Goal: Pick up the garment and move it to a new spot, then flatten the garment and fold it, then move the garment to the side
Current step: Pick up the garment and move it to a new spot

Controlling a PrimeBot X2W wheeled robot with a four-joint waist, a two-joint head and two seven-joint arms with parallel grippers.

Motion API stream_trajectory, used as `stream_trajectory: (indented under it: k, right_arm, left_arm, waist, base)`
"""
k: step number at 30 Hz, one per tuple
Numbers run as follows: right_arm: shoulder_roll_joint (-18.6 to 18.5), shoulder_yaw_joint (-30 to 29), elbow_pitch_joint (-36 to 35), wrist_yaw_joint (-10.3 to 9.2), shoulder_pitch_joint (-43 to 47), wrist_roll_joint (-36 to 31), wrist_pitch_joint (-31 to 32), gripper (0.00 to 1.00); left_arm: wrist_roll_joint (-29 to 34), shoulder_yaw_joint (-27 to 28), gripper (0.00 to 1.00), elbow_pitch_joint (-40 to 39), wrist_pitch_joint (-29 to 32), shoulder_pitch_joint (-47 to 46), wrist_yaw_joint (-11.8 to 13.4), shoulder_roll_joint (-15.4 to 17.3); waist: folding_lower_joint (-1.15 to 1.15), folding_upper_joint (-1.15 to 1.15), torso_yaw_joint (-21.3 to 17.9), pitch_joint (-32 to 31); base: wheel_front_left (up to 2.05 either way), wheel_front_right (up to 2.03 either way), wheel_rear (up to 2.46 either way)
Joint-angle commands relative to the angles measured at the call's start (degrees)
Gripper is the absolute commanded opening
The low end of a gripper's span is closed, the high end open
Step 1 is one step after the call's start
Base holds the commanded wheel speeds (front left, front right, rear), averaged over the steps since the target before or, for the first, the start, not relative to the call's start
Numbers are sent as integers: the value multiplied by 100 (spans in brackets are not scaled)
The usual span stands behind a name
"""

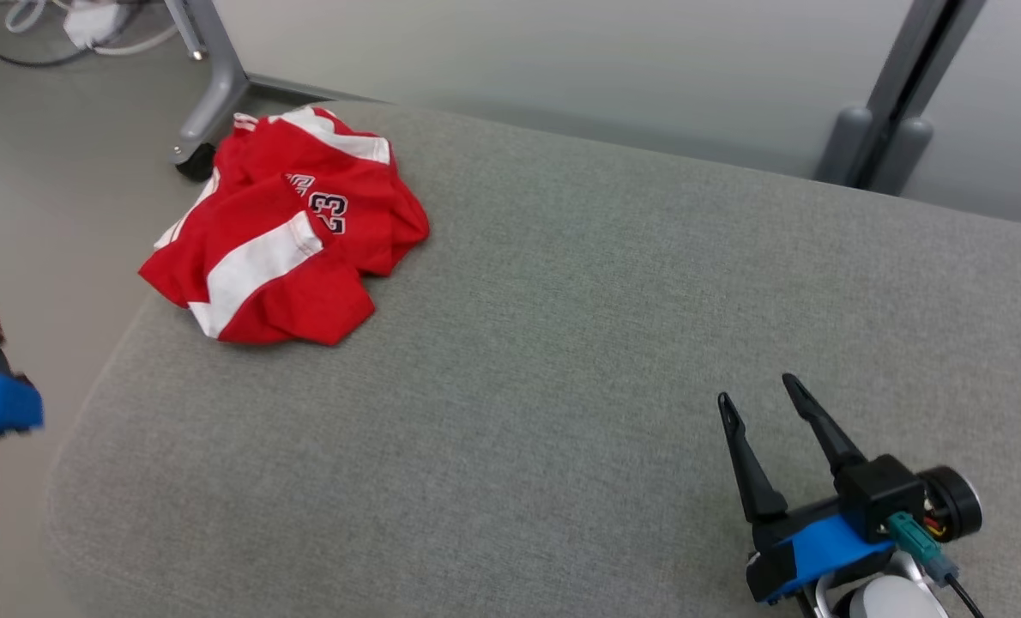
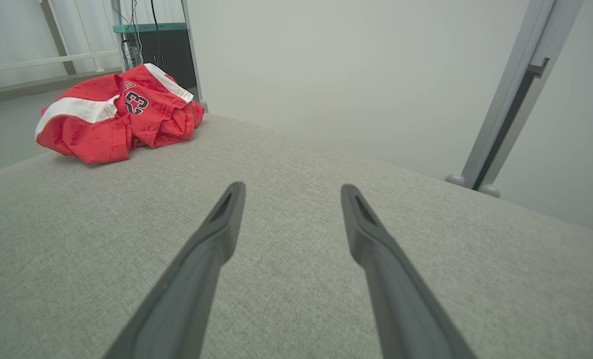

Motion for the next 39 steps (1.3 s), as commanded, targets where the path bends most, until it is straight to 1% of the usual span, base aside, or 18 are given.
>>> stream_trajectory:
  k: [1, 2, 4, 9, 10, 11, 12, 17, 19, 24, 28, 29, 31, 32, 37, 39]
  right_arm:
    - [-22, -16, -26, 1, -118, -93, -20, 100]
    - [-24, -2, -38, 1, -190, -155, -20, 100]
    - [-25, -25, -56, 1, -329, -273, -20, 100]
    - [-23, -108, -142, 1, -603, -529, -20, 100]
    - [-23, -108, -142, 1, -603, -529, -20, 100]
    - [-23, -139, -177, 1, -692, -605, -20, 100]
    - [-23, -139, -177, 1, -692, -605, -20, 100]
    - [-24, -188, -237, 1, -828, -746, -20, 100]
    - [-23, -174, -230, 1, -835, -781, -20, 100]
    - [-23, -164, -232, 1, -888, -791, -20, 100]
    - [-23, -180, -222, 1, -844, -764, -20, 100]
    - [-23, -177, -219, 1, -836, -759, -20, 100]
    - [-23, -161, -209, 1, -831, -750, -20, 100]
    - [-23, -155, -197, 1, -829, -744, -20, 100]
    - [-22, -151, -142, 1, -794, -663, -20, 100]
    - [-22, -122, -108, 1, -762, -593, -20, 100]
  left_arm:
    - [-17, -1, 100, 206, 173, -354, -88, 151]
    - [-108, 16, 100, 410, 298, -628, -170, 270]
    - [-264, -19, 100, 891, 539, -1102, -295, 402]
    - [-648, -233, 100, 2058, 887, -1956, -492, 435]
    - [-648, -233, 100, 2058, 887, -1956, -492, 435]
    - [-730, -377, 100, 2488, 969, -2105, -541, 397]
    - [-730, -377, 100, 2488, 969, -2105, -541, 397]
    - [-1055, -813, 100, 3368, 1073, -2330, -622, 267]
    - [-1255, -1069, 100, 3638, 1157, -2345, -629, 216]
    - [-1774, -1640, 100, 4077, 1322, -2309, -617, 305]
    - [-2143, -1941, 100, 4272, 1281, -2305, -618, 359]
    - [-2208, -2006, 73, 4309, 1271, -2317, -618, 379]
    - [-2342, -2138, 10, 4369, 1206, -2349, -619, 424]
    - [-2401, -2179, 0, 4386, 1143, -2365, -619, 447]
    - [-2570, -2398, 0, 4453, 861, -2423, -619, 637]
    - [-2601, -2486, 0, 4427, 784, -2456, -619, 787]
  waist:
    - [-1, 0, -20, 154]
    - [-1, 0, -72, 268]
    - [-1, 0, -164, 473]
    - [-1, 0, -330, 926]
    - [-1, 0, -330, 926]
    - [-1, 0, -388, 1093]
    - [-1, 0, -388, 1093]
    - [-1, 0, -486, 1422]
    - [-1, 0, -518, 1504]
    - [-1, 0, -589, 1648]
    - [-1, 0, -642, 1674]
    - [-1, 0, -652, 1675]
    - [-1, 0, -672, 1666]
    - [-1, 0, -682, 1652]
    - [-1, 0, -708, 1481]
    - [-1, 0, -716, 1355]
  base:
    - [0, 0, 0]
    - [0, 0, 0]
    - [0, 0, 0]
    - [0, 0, 0]
    - [0, 0, 0]
    - [0, 0, 0]
    - [0, 0, 0]
    - [0, 0, 0]
    - [0, 0, 0]
    - [0, 0, 0]
    - [0, 0, 0]
    - [0, 0, 0]
    - [0, 0, 0]
    - [0, 0, 0]
    - [0, 0, 0]
    - [0, 0, 0]
